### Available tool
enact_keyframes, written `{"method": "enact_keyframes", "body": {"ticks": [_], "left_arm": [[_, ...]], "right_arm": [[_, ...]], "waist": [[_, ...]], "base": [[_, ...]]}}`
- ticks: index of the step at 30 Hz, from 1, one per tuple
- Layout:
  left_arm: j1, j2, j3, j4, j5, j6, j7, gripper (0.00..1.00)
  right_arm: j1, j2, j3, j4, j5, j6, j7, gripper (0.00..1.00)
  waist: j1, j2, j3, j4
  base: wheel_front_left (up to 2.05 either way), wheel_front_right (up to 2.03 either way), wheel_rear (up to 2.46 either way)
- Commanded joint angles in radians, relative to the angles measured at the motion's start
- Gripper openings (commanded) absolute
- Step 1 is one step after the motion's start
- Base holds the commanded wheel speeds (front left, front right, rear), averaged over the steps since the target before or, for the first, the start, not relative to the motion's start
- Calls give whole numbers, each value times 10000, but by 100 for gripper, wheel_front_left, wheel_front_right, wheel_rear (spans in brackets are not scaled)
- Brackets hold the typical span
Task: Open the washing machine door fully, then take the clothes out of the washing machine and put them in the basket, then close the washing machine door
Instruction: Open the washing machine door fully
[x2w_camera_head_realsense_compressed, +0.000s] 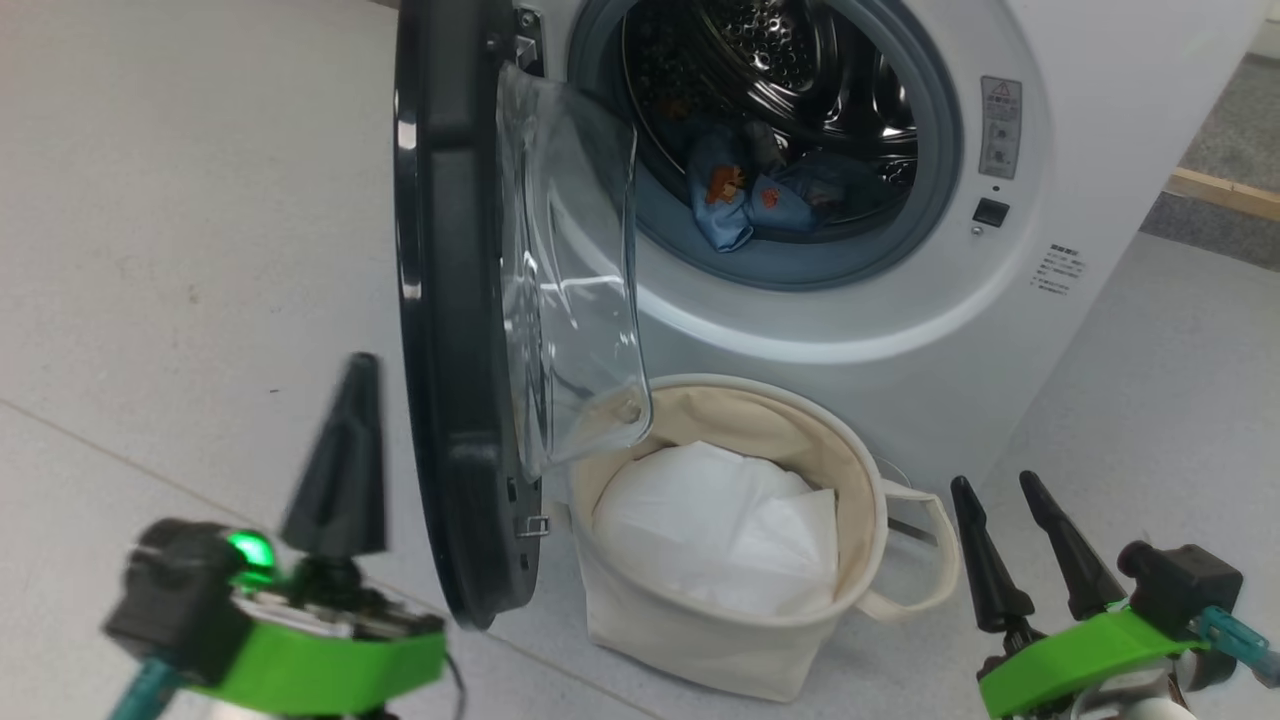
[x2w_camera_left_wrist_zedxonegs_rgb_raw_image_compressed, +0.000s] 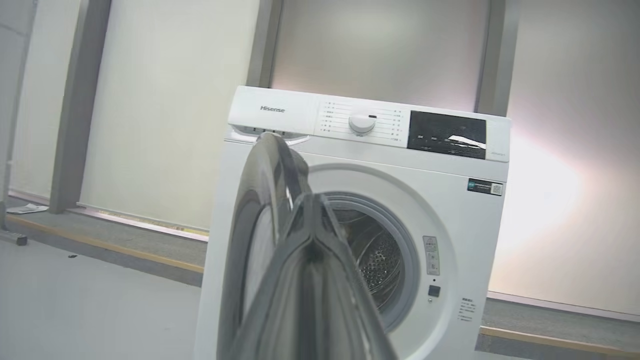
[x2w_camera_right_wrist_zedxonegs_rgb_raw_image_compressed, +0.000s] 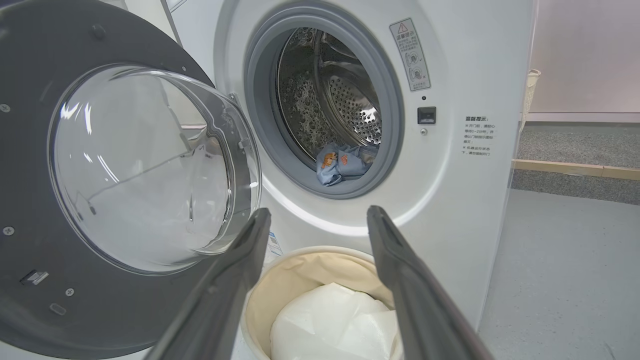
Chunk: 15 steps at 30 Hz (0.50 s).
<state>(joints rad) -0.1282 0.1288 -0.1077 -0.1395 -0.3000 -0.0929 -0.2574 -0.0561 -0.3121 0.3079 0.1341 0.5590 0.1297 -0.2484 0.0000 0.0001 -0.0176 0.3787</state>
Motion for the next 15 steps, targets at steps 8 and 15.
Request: {"method": "enact_keyframes", "body": {"ticks": [8, 15], "left_arm": [[-136, -286, -1604, -12, 412, -69, 1250, 0], [-151, -333, -1426, 1165, 447, 552, 1871, 0]], "right_arm": [[-372, 31, 169, -250, 57, 10, -133, 100], [-462, 42, 185, -157, 78, 10, -133, 100]], "waist": [[0, -1, 9, -287], [0, -1, 87, -466]], "base": [[0, 0, 0], [0, 0, 0]]}}
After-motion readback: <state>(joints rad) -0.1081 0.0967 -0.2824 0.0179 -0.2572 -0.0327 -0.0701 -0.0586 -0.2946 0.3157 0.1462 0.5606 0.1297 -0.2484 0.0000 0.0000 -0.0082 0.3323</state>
